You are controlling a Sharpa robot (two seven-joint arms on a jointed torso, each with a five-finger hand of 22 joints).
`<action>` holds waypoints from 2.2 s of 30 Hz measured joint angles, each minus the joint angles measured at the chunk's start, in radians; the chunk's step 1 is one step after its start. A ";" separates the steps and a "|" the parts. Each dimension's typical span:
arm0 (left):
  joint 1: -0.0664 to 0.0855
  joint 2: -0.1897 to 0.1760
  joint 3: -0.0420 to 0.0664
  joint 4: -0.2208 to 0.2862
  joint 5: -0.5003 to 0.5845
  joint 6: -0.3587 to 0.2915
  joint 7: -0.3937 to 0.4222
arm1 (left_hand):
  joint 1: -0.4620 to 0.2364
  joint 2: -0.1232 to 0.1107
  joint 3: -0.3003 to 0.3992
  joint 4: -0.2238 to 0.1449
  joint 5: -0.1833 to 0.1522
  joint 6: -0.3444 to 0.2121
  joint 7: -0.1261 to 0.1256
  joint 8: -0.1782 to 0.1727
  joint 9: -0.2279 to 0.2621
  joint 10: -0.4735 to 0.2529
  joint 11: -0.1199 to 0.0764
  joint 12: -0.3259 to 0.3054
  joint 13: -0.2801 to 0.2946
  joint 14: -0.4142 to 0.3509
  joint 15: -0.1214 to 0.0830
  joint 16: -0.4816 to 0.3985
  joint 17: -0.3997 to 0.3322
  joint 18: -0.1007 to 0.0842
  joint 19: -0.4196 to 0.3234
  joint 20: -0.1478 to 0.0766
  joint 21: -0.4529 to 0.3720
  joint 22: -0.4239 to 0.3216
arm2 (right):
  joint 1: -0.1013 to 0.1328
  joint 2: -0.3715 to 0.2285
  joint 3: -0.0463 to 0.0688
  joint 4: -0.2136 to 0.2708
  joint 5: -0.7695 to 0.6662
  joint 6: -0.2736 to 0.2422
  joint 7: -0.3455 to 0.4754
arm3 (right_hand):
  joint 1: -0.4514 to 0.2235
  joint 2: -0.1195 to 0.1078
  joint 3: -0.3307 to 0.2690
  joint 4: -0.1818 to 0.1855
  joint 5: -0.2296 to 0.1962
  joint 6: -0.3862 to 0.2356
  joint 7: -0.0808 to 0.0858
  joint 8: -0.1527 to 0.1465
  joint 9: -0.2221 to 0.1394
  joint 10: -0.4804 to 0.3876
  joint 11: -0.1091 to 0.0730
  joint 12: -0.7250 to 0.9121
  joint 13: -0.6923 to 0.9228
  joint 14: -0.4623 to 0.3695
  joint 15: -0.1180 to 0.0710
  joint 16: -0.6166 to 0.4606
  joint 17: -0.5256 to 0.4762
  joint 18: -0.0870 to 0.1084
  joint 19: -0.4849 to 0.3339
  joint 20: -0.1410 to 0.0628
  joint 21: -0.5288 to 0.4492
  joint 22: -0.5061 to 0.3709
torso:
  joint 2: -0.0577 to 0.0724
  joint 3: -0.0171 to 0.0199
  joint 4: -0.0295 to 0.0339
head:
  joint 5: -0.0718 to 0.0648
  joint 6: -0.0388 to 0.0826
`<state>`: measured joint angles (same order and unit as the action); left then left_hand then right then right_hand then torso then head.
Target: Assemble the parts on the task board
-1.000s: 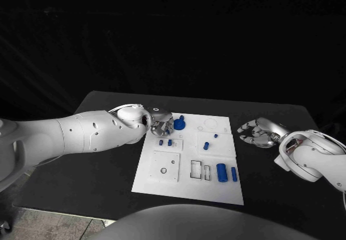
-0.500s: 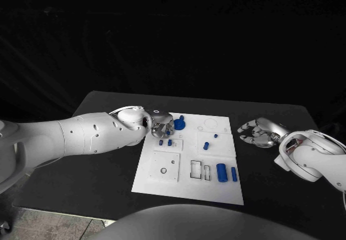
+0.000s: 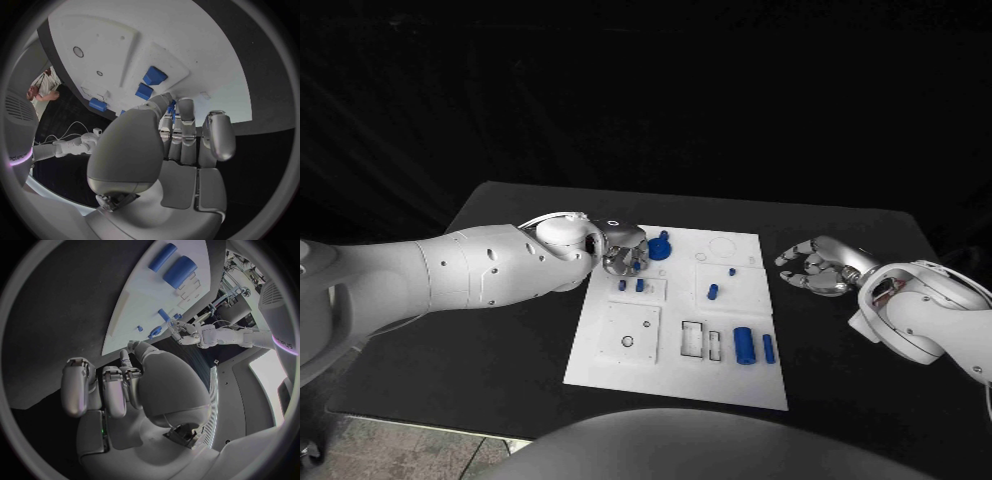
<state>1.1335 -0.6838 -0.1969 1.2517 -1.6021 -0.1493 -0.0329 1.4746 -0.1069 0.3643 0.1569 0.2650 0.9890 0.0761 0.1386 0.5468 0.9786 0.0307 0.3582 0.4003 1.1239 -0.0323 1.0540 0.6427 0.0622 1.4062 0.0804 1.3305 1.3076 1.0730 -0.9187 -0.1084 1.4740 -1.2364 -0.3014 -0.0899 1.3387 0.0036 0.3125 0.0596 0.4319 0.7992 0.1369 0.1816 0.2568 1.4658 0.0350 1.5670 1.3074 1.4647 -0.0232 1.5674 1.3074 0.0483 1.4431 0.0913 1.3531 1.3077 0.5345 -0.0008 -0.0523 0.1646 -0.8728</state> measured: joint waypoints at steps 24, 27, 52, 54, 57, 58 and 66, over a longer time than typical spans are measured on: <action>-0.004 -0.008 -0.002 -0.003 -0.002 0.007 -0.012 | -0.013 -0.013 -0.016 0.002 -0.094 -0.068 -0.046 -0.043 -0.026 -0.036 -0.003 0.000 0.014 -0.031 0.003 -0.020 -0.049 0.000 -0.022 0.007 -0.033 0.000 | -0.002 0.001 0.000 -0.002 0.000 0.000 -0.002 | 0.000 0.000 0.000 0.000 0.000 0.000 0.000 0.000 0.000 0.000 0.000 0.000 0.000 0.000 0.000 0.000 0.001 0.005 0.000 0.000 0.000 0.000 | 0.000 0.0003 0.0000 | 0.001 0.000; -0.004 -0.010 -0.002 -0.003 -0.002 0.005 -0.012 | -0.013 -0.013 -0.016 0.002 -0.094 -0.069 -0.048 -0.043 -0.026 -0.036 -0.003 0.002 0.016 -0.033 0.002 -0.020 -0.049 0.000 -0.022 0.007 -0.033 0.000 | -0.002 0.000 0.000 -0.002 0.000 0.000 -0.002 | 0.000 0.000 0.000 0.000 0.000 0.000 0.000 0.000 0.000 0.000 0.000 0.000 0.000 0.000 0.000 0.000 0.001 0.005 0.000 0.000 0.000 0.000 | 0.000 0.0003 -0.0001 | 0.002 0.000; -0.005 -0.028 -0.002 -0.014 -0.006 -0.030 -0.018 | -0.009 -0.017 -0.019 0.000 -0.100 -0.069 -0.048 -0.043 -0.027 -0.039 -0.007 0.012 0.023 -0.033 0.002 -0.020 -0.053 0.000 -0.029 0.007 -0.041 0.000 | -0.003 -0.004 0.000 -0.002 0.000 -0.001 -0.003 | 0.000 0.000 0.000 0.000 0.000 0.000 0.000 0.000 -0.001 0.000 0.000 0.000 0.000 0.000 0.000 0.000 0.000 0.005 -0.001 0.000 -0.012 0.000 | 0.001 0.0000 0.0000 | 0.011 0.000; -0.005 -0.032 -0.002 -0.015 -0.006 -0.036 -0.021 | -0.009 -0.017 -0.019 0.000 -0.100 -0.069 -0.048 -0.043 -0.027 -0.039 -0.007 0.012 0.023 -0.033 0.002 -0.020 -0.053 0.000 -0.029 0.007 -0.041 0.000 | -0.003 -0.005 0.000 -0.002 0.000 -0.003 -0.003 | 0.003 -0.003 0.003 -0.003 0.000 0.000 0.000 0.000 -0.001 0.001 0.001 0.000 0.000 0.000 0.000 0.000 0.000 0.005 -0.007 0.000 -0.018 0.000 | 0.000 0.0000 0.0000 | 0.010 0.000; -0.005 -0.039 -0.002 -0.015 -0.006 -0.053 -0.023 | -0.009 -0.017 -0.019 0.000 -0.100 -0.069 -0.048 -0.043 -0.027 -0.039 -0.007 0.012 0.025 -0.033 0.002 -0.020 -0.054 0.000 -0.029 0.007 -0.041 0.000 | -0.002 -0.009 0.000 0.001 0.000 -0.008 -0.002 | 0.001 -0.012 0.017 -0.005 0.000 0.000 0.000 0.000 -0.004 0.000 0.007 -0.011 0.000 0.000 0.000 0.000 0.000 0.008 -0.039 0.002 -0.063 0.000 | 0.000 -0.0006 -0.0001 | 0.008 0.000; -0.005 -0.041 -0.002 -0.015 -0.006 -0.059 -0.023 | -0.009 -0.017 -0.019 0.000 -0.100 -0.069 -0.048 -0.043 -0.027 -0.039 -0.007 0.012 0.025 -0.033 0.002 -0.020 -0.054 0.000 -0.029 0.007 -0.041 0.000 | -0.002 -0.010 0.000 0.003 0.000 -0.010 -0.002 | 0.000 -0.013 0.024 -0.004 0.000 0.000 0.000 0.000 -0.005 0.000 0.007 -0.045 0.000 0.000 0.000 0.000 0.000 0.022 -0.052 0.002 -0.085 0.000 | 0.000 -0.0007 0.0000 | 0.008 0.000; -0.005 -0.068 0.003 -0.003 0.003 -0.145 -0.020 | 0.003 -0.029 -0.014 0.011 -0.128 -0.069 -0.048 -0.043 -0.032 -0.039 -0.007 0.018 0.033 -0.053 0.003 -0.048 -0.072 0.000 -0.056 0.011 -0.088 0.000 | 0.045 -0.023 -0.001 0.038 -0.006 -0.023 -0.001 | 0.005 -0.064 0.092 -0.009 -0.004 0.023 -0.011 0.028 -0.003 -0.472 0.022 -0.703 -0.229 0.000 0.000 -0.192 0.000 0.029 -0.084 -0.005 -0.187 0.000 | 0.001 -0.0044 0.0045 | 0.005 0.000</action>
<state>1.1285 -0.7518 -0.1938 1.2483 -1.5987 -0.2947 -0.0531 1.4774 -0.1358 0.3506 0.1678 0.1372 0.9199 0.0284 0.0961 0.5148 0.9391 0.0237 0.3757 0.4333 1.0707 -0.0297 1.0059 0.5705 0.0622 1.3499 0.0915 1.2421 1.3081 1.1184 -0.9417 -0.1093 1.5124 -1.2427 -0.3245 -0.0907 1.3441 -0.0599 0.4044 0.0509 0.4280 0.8221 0.1258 0.2096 0.2540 0.9936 0.0573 0.8643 1.0780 1.4647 -0.0233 1.3750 1.3075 0.0772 1.3588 0.0858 1.1662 1.3079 0.5357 -0.0052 -0.0477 0.1698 -0.8728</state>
